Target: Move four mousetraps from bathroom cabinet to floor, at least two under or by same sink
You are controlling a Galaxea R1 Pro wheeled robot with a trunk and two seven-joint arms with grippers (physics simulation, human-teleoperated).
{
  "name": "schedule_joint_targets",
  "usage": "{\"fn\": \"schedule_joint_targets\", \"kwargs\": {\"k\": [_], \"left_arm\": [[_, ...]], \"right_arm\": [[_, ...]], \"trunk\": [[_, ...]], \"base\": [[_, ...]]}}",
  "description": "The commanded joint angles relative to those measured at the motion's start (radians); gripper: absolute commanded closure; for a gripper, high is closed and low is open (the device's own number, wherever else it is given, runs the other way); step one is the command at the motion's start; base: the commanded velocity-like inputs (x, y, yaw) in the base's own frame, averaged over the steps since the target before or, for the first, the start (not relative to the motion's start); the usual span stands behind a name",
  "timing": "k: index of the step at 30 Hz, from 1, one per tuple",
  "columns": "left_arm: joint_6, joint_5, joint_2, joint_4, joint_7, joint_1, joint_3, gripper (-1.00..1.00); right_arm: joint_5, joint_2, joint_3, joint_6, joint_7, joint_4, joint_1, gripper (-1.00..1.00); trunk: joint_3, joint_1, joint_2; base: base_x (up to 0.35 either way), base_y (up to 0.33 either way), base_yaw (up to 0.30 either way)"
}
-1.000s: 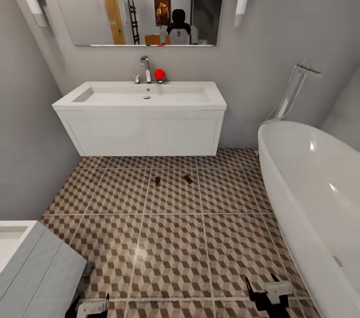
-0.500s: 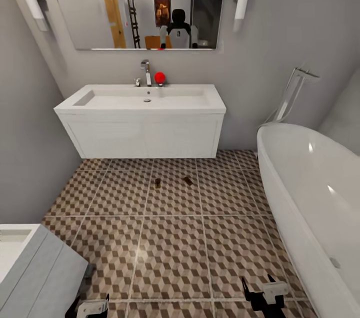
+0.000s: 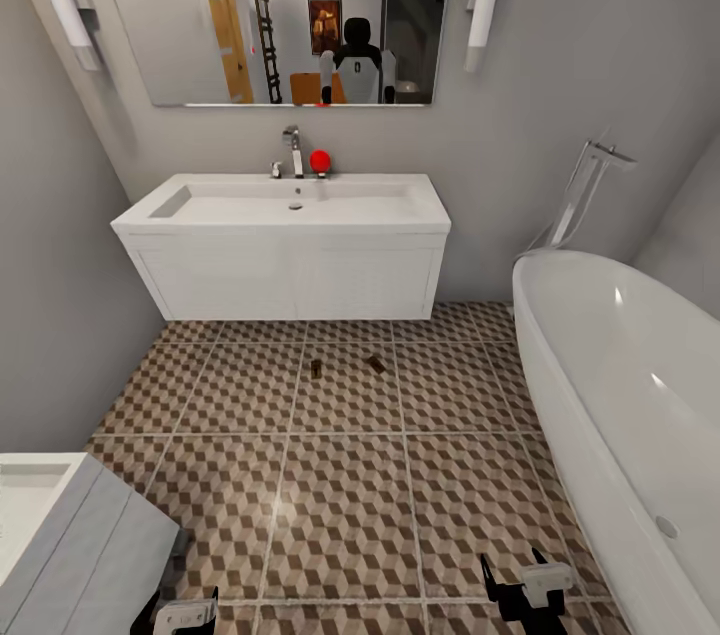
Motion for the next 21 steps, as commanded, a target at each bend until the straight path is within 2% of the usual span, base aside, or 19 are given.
{"fn": "schedule_joint_targets", "kwargs": {"k": [1, 21], "left_arm": [[-0.004, -0.001, -0.001, 0.003, 0.008, -0.001, -0.009, -1.00], [-0.003, -0.001, -0.009, 0.003, 0.008, -0.001, -0.009, -1.00]], "right_arm": [[-0.006, 0.000, 0.009, -0.002, -0.003, 0.001, 0.000, -1.00], [-0.006, 0.000, 0.009, 0.000, -0.004, 0.000, 0.000, -1.00]], "trunk": [[0.002, -0.004, 0.007], [0.065, -0.081, 0.147]], "base": [[0.000, 0.000, 0.000], [0.000, 0.000, 0.000]]}}
